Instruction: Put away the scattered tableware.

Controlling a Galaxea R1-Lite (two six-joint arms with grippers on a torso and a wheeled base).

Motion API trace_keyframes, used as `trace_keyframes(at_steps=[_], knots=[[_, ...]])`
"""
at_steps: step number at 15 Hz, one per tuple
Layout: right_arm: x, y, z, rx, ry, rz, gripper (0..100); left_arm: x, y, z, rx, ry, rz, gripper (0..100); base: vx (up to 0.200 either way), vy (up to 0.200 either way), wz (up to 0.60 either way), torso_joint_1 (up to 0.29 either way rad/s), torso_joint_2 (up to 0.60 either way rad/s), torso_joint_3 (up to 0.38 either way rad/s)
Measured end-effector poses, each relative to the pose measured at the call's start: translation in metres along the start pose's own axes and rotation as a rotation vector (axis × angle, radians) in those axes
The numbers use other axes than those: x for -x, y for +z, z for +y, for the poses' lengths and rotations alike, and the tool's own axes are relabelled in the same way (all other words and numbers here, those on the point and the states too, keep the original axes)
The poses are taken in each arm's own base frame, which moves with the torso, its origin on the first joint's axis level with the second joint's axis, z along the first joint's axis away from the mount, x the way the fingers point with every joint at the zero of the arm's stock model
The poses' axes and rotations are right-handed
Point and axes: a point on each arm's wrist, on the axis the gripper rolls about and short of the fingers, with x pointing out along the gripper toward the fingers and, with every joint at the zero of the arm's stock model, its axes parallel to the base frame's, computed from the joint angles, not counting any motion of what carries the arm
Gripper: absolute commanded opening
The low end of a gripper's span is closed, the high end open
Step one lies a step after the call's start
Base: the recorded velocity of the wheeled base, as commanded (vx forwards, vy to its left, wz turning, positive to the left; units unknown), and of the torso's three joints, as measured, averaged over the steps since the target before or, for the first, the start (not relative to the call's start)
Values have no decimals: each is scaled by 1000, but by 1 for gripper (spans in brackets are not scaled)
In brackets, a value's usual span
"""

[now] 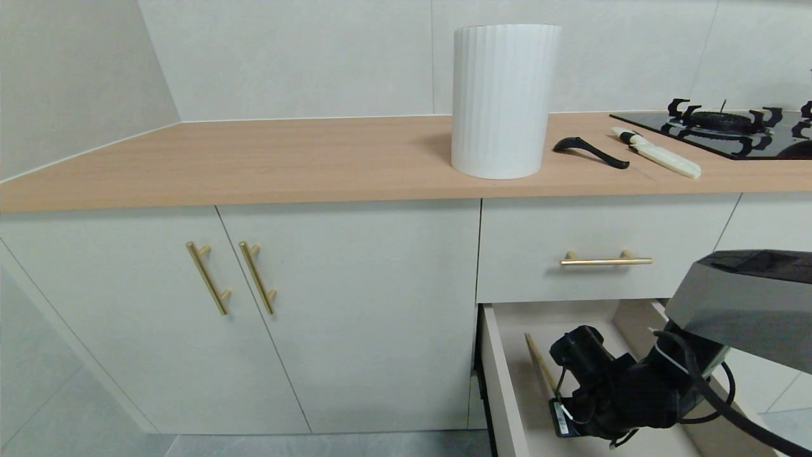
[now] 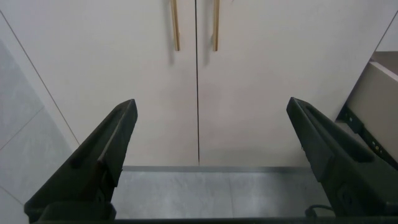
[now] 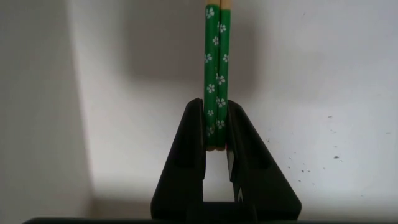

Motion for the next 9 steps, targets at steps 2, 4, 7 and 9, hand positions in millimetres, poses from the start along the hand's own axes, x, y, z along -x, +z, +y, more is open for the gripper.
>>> trace_keyframes(at_steps=[2, 4, 7, 9], knots=[[-6, -2, 0, 5, -10, 14, 0, 0, 0, 0, 0, 0, 0, 100, 0, 0, 0, 0, 0, 0], [-9, -3, 1, 7, -18, 20, 0, 0, 0, 0, 0, 0, 0, 100, 0, 0, 0, 0, 0, 0], [-12, -4, 1, 9, -38, 20, 0, 0, 0, 0, 0, 0, 0, 100, 0, 0, 0, 0, 0, 0], [-13, -5, 1, 10, -39, 22, 0, 0, 0, 0, 0, 0, 0, 100, 0, 0, 0, 0, 0, 0]])
